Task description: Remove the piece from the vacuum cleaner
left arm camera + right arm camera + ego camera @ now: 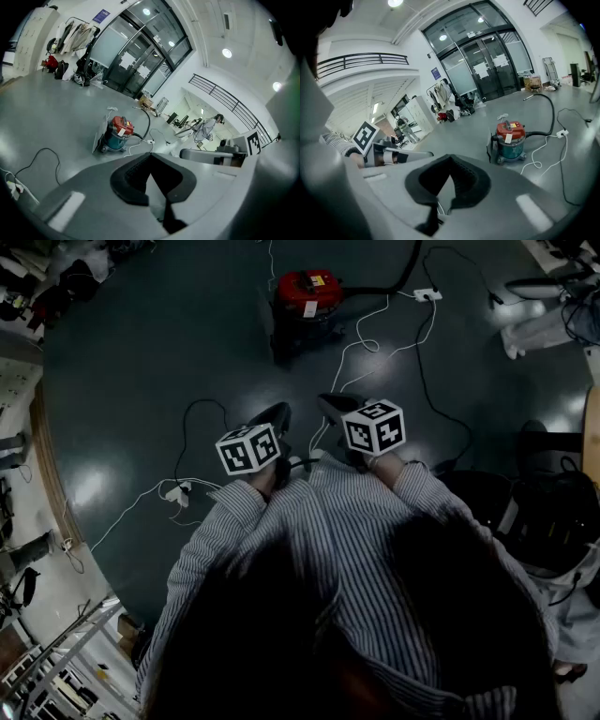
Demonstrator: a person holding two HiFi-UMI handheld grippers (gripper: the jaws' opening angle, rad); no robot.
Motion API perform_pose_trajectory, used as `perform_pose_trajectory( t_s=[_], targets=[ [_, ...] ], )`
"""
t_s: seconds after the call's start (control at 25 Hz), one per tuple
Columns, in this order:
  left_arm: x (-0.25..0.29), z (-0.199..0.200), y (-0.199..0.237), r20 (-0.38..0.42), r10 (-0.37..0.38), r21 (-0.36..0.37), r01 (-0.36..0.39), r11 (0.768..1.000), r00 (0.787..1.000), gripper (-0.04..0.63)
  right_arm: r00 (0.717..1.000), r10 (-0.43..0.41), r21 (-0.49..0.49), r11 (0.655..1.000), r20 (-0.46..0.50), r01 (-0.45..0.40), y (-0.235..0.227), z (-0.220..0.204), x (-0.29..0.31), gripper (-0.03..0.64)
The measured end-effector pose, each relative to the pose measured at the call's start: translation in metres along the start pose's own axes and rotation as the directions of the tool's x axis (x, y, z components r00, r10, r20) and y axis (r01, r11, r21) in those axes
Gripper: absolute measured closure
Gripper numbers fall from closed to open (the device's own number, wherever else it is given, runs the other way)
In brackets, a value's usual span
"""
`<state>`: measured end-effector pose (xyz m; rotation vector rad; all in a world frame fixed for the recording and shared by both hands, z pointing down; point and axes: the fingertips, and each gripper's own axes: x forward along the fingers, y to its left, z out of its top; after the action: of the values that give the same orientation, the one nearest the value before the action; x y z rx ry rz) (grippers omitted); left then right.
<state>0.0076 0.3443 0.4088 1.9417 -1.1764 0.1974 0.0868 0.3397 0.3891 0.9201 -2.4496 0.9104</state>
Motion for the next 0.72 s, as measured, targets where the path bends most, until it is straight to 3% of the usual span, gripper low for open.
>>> perform_pose_trajectory(
  t_s=[0.72],
  targets=[
    [-0.007,0.011,0.000,0.036,0.020,0.019,-0.021,1.000,0.999,0.591,0.999,0.021,-0.029,0.999,0.036,-0.020,0.004,0.016,-0.002,0.615]
  ],
)
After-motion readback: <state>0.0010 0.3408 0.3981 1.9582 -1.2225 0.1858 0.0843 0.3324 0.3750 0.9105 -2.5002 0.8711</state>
